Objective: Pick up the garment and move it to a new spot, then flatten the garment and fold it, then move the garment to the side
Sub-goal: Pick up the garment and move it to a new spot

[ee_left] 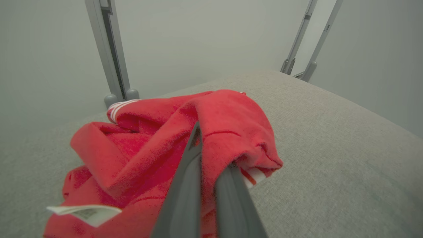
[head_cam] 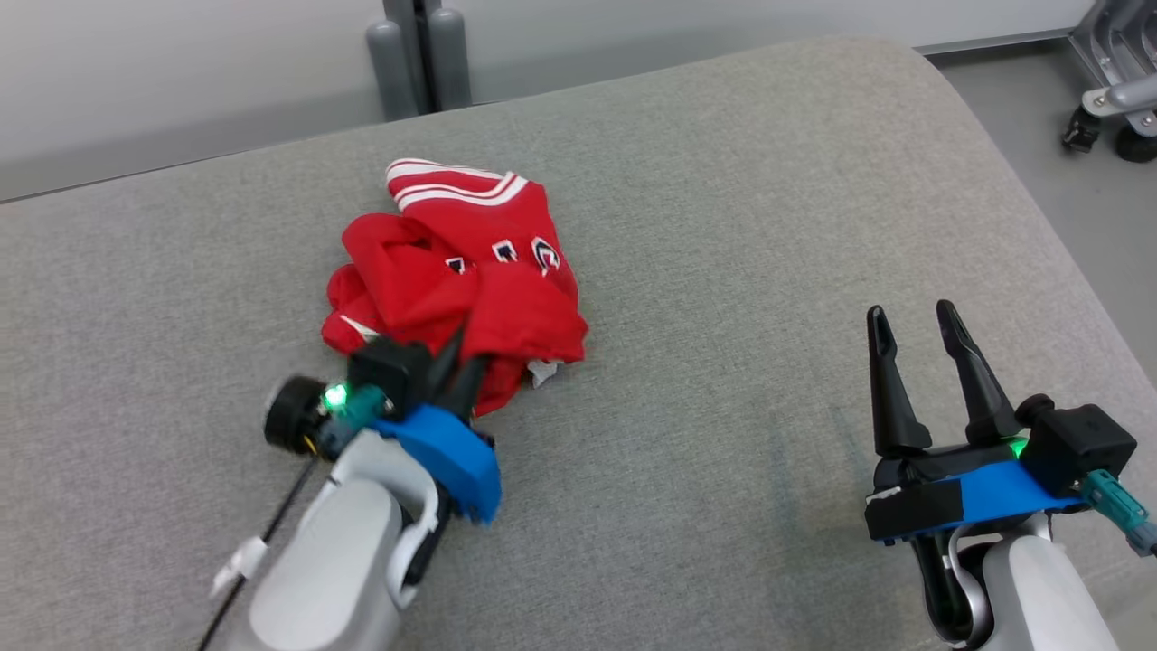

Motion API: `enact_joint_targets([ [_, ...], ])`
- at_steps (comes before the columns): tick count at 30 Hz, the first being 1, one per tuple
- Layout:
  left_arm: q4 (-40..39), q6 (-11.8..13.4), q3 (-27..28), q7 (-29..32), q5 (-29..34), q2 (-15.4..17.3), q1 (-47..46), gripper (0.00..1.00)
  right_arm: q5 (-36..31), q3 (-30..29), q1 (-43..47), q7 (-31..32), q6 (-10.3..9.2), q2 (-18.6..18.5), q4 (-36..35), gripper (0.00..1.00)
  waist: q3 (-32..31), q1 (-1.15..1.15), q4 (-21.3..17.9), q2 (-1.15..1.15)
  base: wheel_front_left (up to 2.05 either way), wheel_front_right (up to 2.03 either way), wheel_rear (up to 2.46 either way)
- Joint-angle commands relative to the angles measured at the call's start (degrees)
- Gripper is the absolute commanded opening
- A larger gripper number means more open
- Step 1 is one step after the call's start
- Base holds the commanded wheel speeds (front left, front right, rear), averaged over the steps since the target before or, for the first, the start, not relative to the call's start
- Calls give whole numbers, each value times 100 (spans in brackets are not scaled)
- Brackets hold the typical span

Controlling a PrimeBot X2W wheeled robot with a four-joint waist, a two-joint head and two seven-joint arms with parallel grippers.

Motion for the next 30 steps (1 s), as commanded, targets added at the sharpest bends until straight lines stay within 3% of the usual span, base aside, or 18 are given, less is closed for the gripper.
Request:
enact_joint_targets([
  [1, 40, 12, -57, -22, 20, -14, 56, 0, -37, -17, 49, -19, 3, -24, 14, 100, -7, 0, 39, 0, 0, 0, 0],
  [2, 77, 14, -80, -55, 17, -42, 115, 7, -38, -4, 45, -19, 3, -23, 26, 100, -17, 0, 62, 0, 0, 0, 0],
  [3, 104, 29, -114, -79, 26, -71, 147, 97, -45, 0, 46, -19, 2, -25, 35, 100, -33, 0, 92, 0, 0, 0, 0],
  [10, 69, 7, -492, -318, 123, -252, 367, 100, -22, 35, 112, -19, 2, -25, 110, 100, -196, 0, 295, 0, 0, 0, 0],
  [15, -21, 150, -489, -554, 93, -248, 607, 100, -62, -33, 224, -19, 2, -27, 130, 100, -328, 0, 487, 0, 0, 0, 0],
  [20, -302, 333, -168, -768, -9, -96, 837, 100, -133, -127, 271, -19, 2, -26, 146, 100, -468, 0, 701, 0, 0, 0, 0],
  [24, -834, 621, 406, -847, -90, 152, 1111, 100, -206, -159, 368, -19, 2, -26, 187, 100, -684, 0, 993, 0, 0, 0, 0],
  [30, -1618, 845, 1230, -845, -1, 365, 1600, 100, -218, -118, 485, -19, 2, -26, 208, 100, -905, 0, 1307, 0, 0, 0, 0],
])
